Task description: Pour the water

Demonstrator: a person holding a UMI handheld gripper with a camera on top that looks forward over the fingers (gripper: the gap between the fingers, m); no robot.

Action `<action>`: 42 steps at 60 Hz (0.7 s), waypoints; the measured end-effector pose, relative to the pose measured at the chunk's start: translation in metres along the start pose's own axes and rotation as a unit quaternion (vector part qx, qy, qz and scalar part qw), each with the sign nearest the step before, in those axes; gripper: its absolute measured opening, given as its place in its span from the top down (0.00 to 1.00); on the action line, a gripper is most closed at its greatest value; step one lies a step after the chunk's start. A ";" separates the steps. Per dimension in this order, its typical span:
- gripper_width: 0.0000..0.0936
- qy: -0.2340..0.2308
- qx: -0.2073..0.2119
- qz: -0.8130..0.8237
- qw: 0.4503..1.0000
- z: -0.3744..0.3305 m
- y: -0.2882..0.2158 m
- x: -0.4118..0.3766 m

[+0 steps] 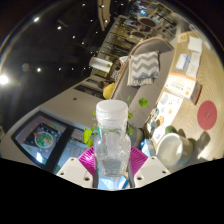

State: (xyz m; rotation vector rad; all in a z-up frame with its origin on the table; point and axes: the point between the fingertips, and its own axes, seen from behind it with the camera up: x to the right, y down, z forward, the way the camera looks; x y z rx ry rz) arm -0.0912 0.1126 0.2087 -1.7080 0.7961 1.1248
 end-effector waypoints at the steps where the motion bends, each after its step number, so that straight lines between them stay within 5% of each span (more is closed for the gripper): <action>1: 0.56 0.006 0.005 -0.029 1.000 -0.003 -0.007 0.000; 23: 0.56 0.197 0.039 -0.485 0.851 -0.051 -0.132 0.111; 42: 0.56 0.242 -0.022 -0.497 0.833 -0.058 -0.118 0.228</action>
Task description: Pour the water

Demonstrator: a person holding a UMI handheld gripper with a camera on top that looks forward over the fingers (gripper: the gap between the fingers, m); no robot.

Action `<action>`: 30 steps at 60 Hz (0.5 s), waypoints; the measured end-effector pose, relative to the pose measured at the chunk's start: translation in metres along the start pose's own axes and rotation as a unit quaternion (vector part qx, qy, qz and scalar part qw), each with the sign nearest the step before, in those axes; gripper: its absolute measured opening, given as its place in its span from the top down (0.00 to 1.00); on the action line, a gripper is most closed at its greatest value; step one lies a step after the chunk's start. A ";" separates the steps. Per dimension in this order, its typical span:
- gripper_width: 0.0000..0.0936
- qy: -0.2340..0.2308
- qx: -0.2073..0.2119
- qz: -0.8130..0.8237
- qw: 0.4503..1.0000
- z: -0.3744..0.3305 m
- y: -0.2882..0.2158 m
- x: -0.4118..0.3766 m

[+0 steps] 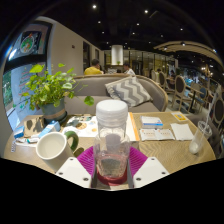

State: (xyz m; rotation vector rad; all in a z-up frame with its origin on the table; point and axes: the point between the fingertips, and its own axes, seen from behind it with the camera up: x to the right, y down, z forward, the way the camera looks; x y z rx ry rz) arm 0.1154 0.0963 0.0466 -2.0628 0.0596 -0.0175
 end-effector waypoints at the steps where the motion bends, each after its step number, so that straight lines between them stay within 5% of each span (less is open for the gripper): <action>1: 0.56 0.000 -0.003 -0.001 1.000 0.001 0.004 0.000; 19: 0.45 -0.007 0.002 0.004 1.000 0.006 0.019 -0.002; 26: 0.07 -0.006 -0.034 0.007 0.999 0.000 0.029 -0.003; 30: 0.10 0.004 -0.047 0.010 0.999 -0.011 0.030 -0.001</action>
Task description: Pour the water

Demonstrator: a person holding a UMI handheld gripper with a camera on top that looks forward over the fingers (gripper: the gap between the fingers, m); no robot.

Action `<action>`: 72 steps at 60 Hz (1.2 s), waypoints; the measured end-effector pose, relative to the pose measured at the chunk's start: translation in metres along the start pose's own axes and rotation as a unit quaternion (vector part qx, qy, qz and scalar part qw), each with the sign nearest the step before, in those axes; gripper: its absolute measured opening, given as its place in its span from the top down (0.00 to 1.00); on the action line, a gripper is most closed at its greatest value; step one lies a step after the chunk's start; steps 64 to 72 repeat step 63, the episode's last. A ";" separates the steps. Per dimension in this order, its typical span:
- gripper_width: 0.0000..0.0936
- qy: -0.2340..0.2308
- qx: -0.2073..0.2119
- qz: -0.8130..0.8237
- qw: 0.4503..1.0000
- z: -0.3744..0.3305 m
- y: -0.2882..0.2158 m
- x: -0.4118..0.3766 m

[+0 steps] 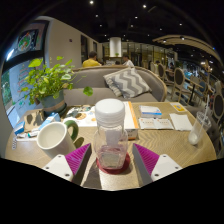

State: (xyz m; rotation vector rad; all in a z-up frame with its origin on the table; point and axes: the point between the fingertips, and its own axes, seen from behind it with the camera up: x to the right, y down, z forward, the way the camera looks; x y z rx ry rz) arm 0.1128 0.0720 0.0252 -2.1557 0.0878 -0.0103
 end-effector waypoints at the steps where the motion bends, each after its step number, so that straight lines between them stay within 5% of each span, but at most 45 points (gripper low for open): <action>1: 0.09 0.003 -0.002 0.001 1.000 -0.003 0.000 0.001; 39: 0.09 0.019 -0.055 -0.017 0.998 -0.295 0.014 -0.058; 72: 0.08 0.022 -0.043 -0.021 0.999 -0.335 0.009 -0.066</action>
